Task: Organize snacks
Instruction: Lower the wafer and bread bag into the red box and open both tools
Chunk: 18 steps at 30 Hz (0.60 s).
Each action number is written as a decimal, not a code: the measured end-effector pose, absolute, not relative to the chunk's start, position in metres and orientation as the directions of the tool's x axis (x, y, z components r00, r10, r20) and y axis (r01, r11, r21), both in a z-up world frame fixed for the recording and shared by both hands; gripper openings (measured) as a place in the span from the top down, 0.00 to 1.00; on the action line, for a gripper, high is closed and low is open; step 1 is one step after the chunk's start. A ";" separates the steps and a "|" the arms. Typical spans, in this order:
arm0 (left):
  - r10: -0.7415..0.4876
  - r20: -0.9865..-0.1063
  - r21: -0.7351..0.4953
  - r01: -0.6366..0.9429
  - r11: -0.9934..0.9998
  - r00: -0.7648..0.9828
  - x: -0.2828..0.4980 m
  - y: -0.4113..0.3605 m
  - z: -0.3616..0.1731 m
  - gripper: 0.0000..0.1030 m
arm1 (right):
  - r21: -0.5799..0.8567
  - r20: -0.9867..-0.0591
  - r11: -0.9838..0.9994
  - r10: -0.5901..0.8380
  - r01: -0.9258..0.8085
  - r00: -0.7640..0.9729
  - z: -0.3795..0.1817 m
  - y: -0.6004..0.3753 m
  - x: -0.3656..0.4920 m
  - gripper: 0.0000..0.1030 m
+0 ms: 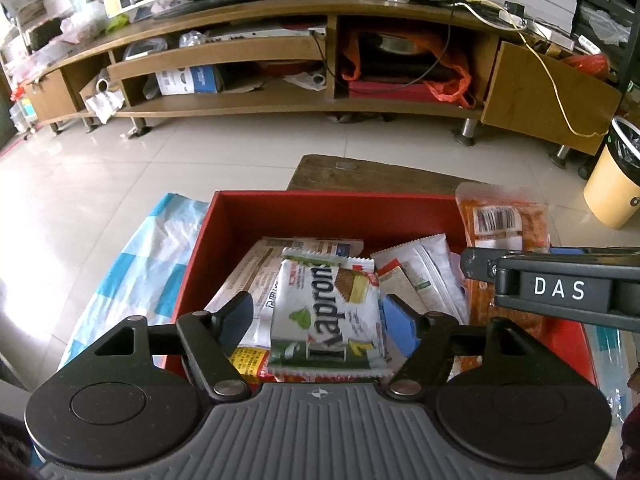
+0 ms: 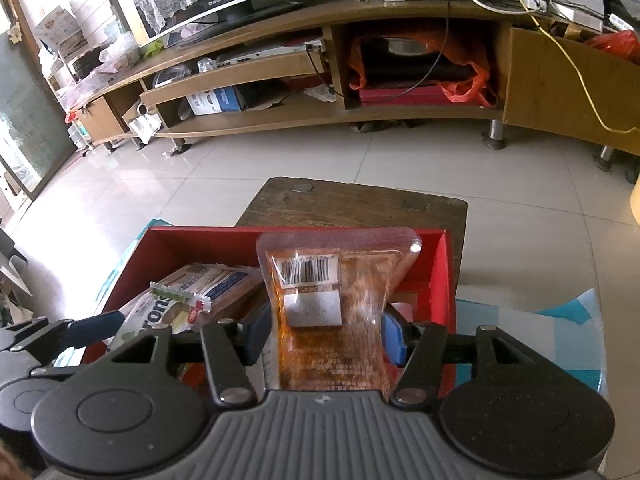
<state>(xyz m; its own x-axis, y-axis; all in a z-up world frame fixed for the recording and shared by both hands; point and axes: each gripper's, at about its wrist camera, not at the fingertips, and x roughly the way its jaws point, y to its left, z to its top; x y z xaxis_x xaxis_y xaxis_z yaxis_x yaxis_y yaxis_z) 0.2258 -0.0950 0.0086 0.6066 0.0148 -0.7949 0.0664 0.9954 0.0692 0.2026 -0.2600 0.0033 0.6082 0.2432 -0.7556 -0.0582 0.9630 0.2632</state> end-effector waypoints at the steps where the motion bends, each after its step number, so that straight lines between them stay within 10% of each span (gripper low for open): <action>1: 0.016 -0.794 0.071 0.066 0.995 0.608 0.226 -0.095 0.009 0.22 | 0.265 -0.753 0.963 0.243 -0.057 0.612 0.004 -0.260 0.203 0.45; 18: -0.013 -0.759 0.050 0.078 0.996 0.651 0.210 -0.096 0.032 0.05 | 0.239 -0.734 0.970 0.210 -0.042 0.646 0.030 -0.273 0.181 0.38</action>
<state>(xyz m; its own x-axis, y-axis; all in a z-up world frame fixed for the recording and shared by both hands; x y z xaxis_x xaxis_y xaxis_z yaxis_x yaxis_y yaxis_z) 0.2097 -0.0964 0.0315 0.6507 -0.0129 -0.7592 0.0780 0.9957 0.0500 0.1812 -0.2732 0.0299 0.6456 0.2095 -0.7344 -0.0425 0.9700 0.2395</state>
